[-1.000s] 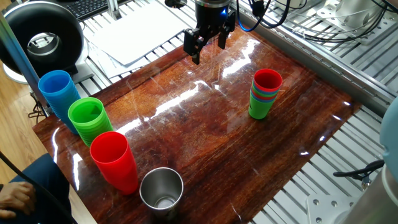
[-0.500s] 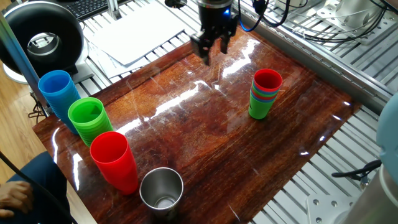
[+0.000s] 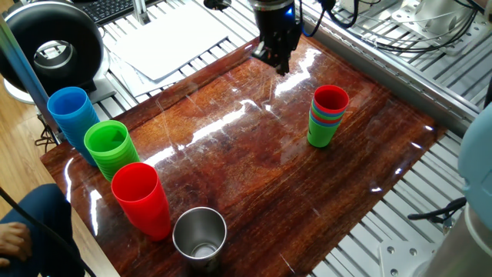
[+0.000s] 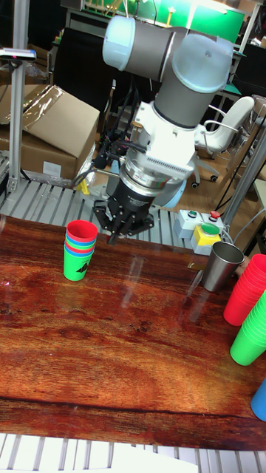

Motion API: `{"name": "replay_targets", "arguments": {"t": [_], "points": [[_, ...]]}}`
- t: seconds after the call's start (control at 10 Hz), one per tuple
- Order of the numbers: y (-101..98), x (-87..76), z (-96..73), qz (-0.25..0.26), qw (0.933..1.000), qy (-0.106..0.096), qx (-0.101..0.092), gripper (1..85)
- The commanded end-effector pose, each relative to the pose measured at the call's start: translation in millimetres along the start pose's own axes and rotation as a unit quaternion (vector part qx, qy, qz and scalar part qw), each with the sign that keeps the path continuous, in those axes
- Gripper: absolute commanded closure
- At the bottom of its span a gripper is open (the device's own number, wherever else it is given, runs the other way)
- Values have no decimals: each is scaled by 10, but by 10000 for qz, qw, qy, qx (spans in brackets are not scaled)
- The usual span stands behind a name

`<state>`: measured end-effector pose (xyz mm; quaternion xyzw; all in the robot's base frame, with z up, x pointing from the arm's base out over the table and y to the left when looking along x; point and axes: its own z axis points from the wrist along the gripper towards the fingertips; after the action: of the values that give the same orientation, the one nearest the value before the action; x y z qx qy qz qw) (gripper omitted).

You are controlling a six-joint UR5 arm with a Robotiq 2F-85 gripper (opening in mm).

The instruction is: Pick up the cup

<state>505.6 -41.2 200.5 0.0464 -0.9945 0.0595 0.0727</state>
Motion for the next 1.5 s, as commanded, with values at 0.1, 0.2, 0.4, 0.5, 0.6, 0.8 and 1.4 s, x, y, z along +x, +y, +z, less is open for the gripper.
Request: {"name": "replay_targets", "arguments": {"t": [0.1,0.2,0.4,0.5,0.6,0.8,1.4], "points": [[-213,96,-199,-721,9956,-371,-470,843],[-351,58,-174,-936,9936,-589,-211,843],[-582,281,-86,-1197,9921,-333,156,823],[-759,440,-32,-1344,9899,-10,459,830],[-704,454,43,-1294,9911,-31,322,843],[-674,502,118,-1328,9909,-44,232,843],[-619,174,-155,-1369,9899,-145,329,843]]}}
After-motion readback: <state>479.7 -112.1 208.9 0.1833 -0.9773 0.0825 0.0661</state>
